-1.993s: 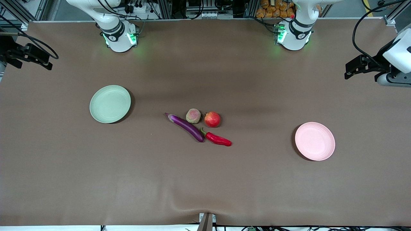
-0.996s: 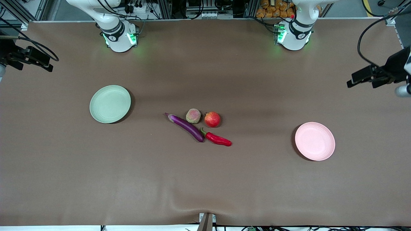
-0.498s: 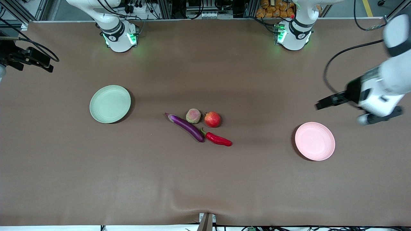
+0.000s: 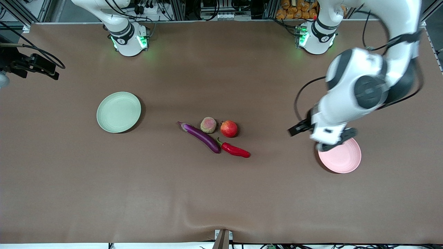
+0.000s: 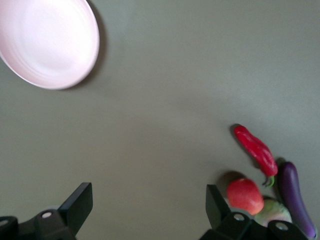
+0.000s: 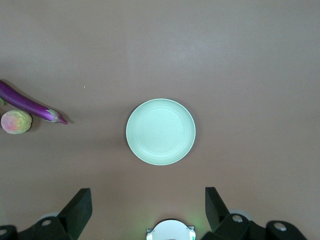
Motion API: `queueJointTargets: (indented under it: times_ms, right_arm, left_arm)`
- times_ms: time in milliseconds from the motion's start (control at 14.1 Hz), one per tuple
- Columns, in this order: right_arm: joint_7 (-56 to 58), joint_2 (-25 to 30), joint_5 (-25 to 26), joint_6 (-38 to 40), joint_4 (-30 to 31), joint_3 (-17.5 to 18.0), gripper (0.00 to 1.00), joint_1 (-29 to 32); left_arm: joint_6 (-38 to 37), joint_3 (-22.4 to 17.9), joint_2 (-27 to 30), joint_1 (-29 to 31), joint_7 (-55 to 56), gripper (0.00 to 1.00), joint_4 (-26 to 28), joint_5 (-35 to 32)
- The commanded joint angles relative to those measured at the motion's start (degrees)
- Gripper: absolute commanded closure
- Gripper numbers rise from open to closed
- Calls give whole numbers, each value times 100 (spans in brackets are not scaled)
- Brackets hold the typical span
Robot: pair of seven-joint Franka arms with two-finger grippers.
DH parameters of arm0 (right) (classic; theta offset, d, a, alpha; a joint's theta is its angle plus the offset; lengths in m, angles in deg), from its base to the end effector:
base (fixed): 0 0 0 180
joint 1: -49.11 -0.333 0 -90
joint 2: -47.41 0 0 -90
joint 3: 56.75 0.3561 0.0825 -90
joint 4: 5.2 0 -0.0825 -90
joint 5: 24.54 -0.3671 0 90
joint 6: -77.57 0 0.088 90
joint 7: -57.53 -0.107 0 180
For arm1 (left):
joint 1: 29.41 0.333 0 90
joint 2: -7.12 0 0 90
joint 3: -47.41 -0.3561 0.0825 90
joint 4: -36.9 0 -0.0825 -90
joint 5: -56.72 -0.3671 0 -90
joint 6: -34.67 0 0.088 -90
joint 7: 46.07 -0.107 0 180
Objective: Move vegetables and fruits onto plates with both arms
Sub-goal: 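Reach the left gripper to the red chili pepper and grasp it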
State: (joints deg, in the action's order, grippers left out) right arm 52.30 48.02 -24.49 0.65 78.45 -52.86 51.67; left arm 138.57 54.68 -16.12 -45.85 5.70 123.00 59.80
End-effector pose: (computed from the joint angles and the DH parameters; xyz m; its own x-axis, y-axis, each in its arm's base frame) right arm 0.5091 0.0120 0.7005 0.9920 -0.0684 -0.1060 -0.0676 -0.9976 0.0113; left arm 0.6145 -0.2598 0.4712 0.8628 0.4868 -0.1364 0.4901 -0.8716 -0.0106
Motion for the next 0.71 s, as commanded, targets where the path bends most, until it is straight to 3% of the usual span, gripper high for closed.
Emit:
queueJointTargets:
  times_ms: [0, 213, 640]
  right_arm:
    - [31, -52, -102, 90, -121, 86, 0, 157]
    - [31, -52, -102, 90, -121, 86, 0, 149]
    - [31, -114, -111, 81, -130, 86, 0, 114]
  left_arm:
    - [190, -86, -802, -420, 937, 0, -628, -333]
    - [989, -86, -1409, -825, 2140, 0, -656, -808]
    - [2422, -217, -2244, -1457, 4408, 0, -664, -853]
